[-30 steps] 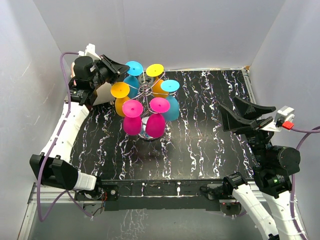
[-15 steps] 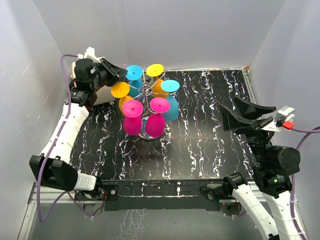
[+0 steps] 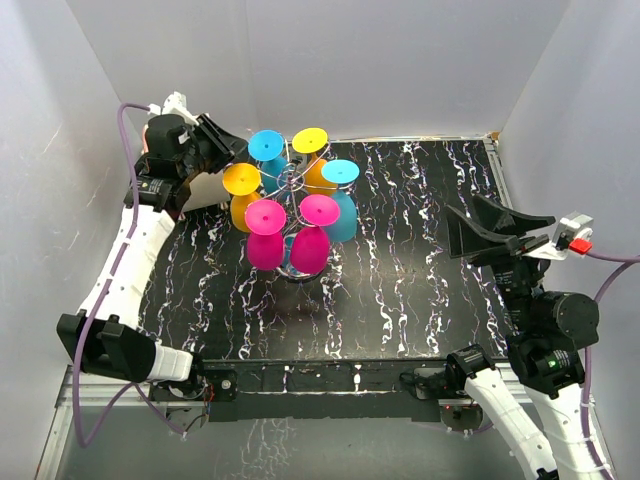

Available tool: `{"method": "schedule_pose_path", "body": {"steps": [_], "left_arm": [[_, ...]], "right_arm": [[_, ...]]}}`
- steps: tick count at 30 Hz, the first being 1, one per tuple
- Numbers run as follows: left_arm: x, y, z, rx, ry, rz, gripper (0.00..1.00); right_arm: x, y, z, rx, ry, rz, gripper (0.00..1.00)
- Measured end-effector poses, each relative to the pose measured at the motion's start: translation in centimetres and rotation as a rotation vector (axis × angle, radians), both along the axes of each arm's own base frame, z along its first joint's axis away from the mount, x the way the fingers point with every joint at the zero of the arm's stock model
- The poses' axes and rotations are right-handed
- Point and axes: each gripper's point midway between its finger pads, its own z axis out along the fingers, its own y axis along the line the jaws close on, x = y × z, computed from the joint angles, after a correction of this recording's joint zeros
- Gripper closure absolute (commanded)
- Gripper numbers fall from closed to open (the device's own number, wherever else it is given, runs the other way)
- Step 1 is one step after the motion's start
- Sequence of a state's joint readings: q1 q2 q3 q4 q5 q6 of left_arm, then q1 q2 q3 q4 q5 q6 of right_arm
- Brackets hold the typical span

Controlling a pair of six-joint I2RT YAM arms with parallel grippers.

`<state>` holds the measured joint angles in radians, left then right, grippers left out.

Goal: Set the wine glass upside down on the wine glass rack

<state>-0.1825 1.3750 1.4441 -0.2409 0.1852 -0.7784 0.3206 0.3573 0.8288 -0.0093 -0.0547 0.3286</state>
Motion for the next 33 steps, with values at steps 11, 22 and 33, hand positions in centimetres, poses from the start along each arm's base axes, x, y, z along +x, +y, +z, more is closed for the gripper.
{"method": "schedule_pose_path", "body": {"steps": [11, 22, 33], "left_arm": [[-0.4, 5.2, 0.8, 0.223, -0.006, 0.161, 0.08], [-10.7, 9.6, 1.4, 0.408, -0.015, 0.260, 0.01], [-19.0, 9.8, 1.7, 0.501, -0.200, 0.135, 0.01]], "right_arm": [[3.1, -1.9, -5.0, 0.153, 0.362, -0.116, 0.30], [5.8, -0.7, -12.6, 0.146, 0.717, -0.150, 0.30], [5.7, -3.0, -13.3, 0.143, 0.721, -0.272, 0.31]]}}
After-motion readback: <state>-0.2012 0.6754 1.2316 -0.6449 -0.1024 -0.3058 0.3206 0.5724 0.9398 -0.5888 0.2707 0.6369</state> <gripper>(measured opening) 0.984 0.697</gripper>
